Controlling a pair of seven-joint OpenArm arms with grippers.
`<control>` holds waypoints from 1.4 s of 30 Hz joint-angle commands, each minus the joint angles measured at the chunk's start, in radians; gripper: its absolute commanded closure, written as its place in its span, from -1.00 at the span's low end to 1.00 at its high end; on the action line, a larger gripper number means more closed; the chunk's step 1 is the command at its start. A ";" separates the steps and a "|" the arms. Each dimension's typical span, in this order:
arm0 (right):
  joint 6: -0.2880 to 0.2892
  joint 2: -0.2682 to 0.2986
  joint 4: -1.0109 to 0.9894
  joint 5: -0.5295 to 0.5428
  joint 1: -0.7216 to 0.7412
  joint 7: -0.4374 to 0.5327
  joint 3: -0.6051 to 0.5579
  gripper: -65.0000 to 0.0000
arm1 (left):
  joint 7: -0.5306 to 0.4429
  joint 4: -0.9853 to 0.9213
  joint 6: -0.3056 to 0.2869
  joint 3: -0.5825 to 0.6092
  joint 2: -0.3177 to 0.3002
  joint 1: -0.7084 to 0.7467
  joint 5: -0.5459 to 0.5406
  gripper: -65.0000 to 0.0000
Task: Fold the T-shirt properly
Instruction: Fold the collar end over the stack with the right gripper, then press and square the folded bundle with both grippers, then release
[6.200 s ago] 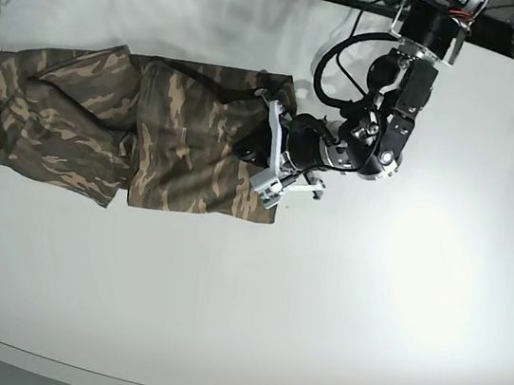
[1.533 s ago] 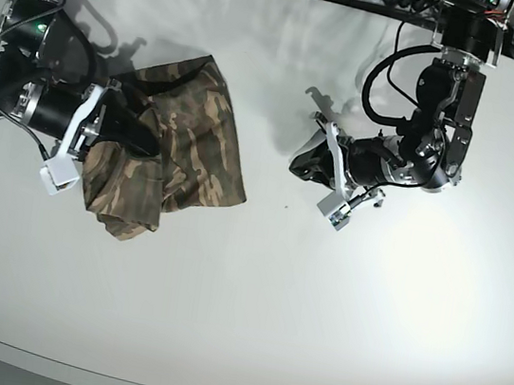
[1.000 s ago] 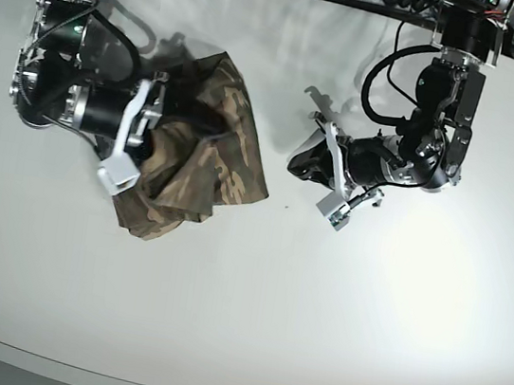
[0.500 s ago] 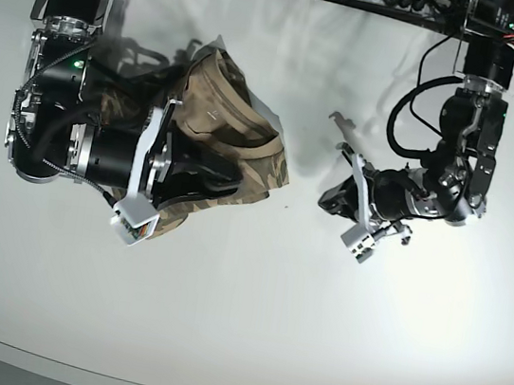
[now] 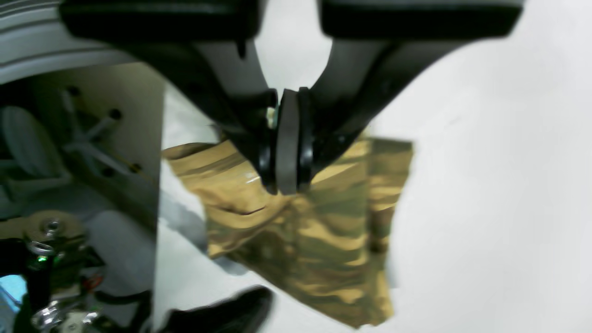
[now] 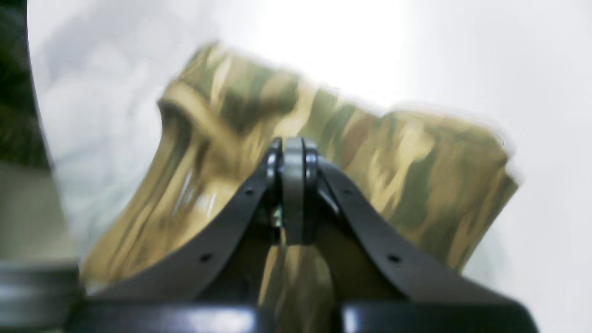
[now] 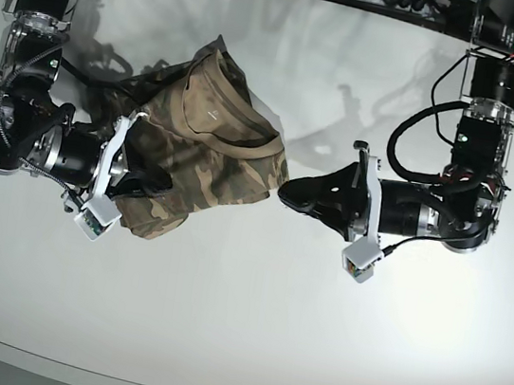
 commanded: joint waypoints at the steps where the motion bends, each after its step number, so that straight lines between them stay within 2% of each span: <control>1: 0.002 0.010 0.004 -0.022 0.026 0.049 0.006 1.00 | -0.015 0.014 -0.008 0.018 0.007 -0.023 -0.032 1.00; 5: 0.002 0.009 -0.050 -0.137 0.059 0.133 -0.007 1.00 | -0.015 0.014 -0.008 0.123 0.063 -0.023 -0.021 1.00; 10: 0.002 0.009 -0.183 -0.160 0.138 0.175 -0.068 1.00 | -0.035 0.014 -0.008 0.219 0.161 -0.023 0.078 1.00; 12: 0.002 0.008 -0.256 -0.188 0.179 0.198 -0.114 1.00 | -0.077 0.014 -0.008 0.257 0.205 -0.023 0.172 1.00; 16: 0.002 0.009 -0.375 -0.294 0.250 0.273 -0.207 1.00 | -0.222 0.003 -0.008 0.330 0.284 -0.023 0.501 1.00; 18: 0.002 0.009 -0.401 -0.309 0.270 0.289 -0.233 1.00 | -0.300 -0.030 -0.008 0.359 0.315 -0.023 0.632 1.00; 20: 0.002 0.009 -0.401 -0.309 0.276 0.291 -0.240 1.00 | -0.339 -0.080 -0.008 0.378 0.339 -0.023 0.694 1.00; 22: 0.002 0.009 -0.401 -0.310 0.282 0.291 -0.240 1.00 | -0.345 -0.137 -0.008 0.385 0.354 -0.023 0.704 1.00; 28: 0.002 0.024 -0.453 -0.343 0.279 0.302 -0.242 1.00 | -0.283 -0.215 -0.008 0.385 0.330 0.009 0.666 1.00; 31: 0.002 0.028 -0.533 -0.386 0.280 0.352 -0.245 1.00 | -0.274 -0.215 -0.008 0.385 0.296 0.019 0.650 1.00; 34: 0.002 0.034 -0.599 -0.402 0.270 0.353 -0.245 1.00 | -0.241 -0.213 -0.008 0.385 0.256 0.018 0.597 1.00; 38: 0.002 0.085 -0.602 -0.330 0.222 0.332 -0.245 1.00 | -0.201 -0.213 -0.008 0.385 0.189 0.008 0.521 1.00; 42: 0.002 0.145 -0.556 -0.177 0.171 0.212 -0.242 1.00 | -0.227 -0.214 -0.008 0.385 0.096 -0.031 0.512 1.00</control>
